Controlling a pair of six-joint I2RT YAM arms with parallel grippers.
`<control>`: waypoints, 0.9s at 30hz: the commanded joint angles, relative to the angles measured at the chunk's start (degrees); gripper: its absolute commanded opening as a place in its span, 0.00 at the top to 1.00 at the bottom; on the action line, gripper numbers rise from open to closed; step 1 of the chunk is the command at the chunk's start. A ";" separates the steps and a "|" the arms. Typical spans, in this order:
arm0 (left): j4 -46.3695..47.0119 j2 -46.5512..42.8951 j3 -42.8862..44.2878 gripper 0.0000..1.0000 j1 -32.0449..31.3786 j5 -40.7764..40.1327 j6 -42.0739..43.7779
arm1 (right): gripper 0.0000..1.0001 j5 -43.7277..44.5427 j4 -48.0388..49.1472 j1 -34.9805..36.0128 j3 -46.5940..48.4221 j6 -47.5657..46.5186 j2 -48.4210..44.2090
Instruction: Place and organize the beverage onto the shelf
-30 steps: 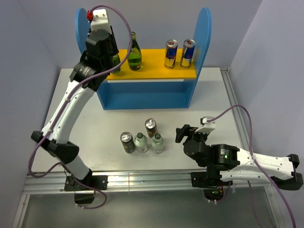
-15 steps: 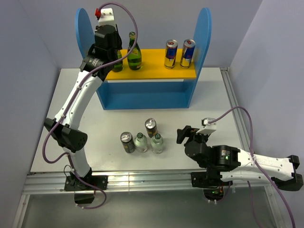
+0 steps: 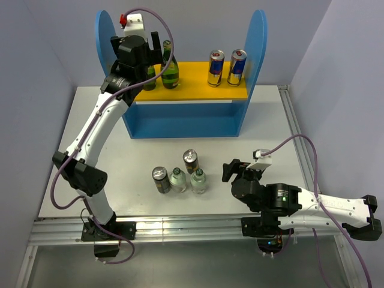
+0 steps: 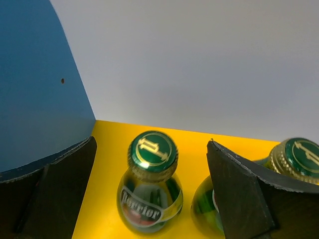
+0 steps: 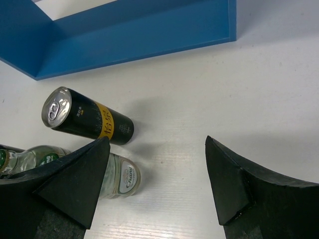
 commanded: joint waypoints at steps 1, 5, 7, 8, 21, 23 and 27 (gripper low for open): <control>1.86 -6.77 -0.76 0.01 -0.09 -0.23 -0.58 | 0.16 1.13 0.28 0.30 -0.26 1.80 -0.13; -2.70 -11.69 -1.98 0.01 -1.05 -4.08 -0.94 | 0.16 1.04 -0.16 0.30 -0.18 2.15 -0.30; -3.50 -16.70 -5.67 0.01 -2.72 -4.71 -1.37 | 0.16 1.39 -0.33 0.39 0.00 1.98 -0.30; -4.73 -18.46 -7.16 0.01 -3.42 -5.32 -1.73 | 0.16 1.65 -0.33 0.39 0.00 1.89 -0.22; -16.16 -60.02 -62.84 0.05 -31.61 -15.25 -41.08 | 0.13 1.04 -1.03 0.39 1.05 2.24 0.05; -20.28 -61.45 -67.10 0.05 -34.79 -16.57 -49.60 | 0.12 0.69 -1.39 0.39 0.88 2.50 -0.12; -24.16 -58.75 -75.09 0.04 -45.68 -20.26 -64.61 | 0.11 0.16 -1.21 0.39 0.53 3.21 -0.21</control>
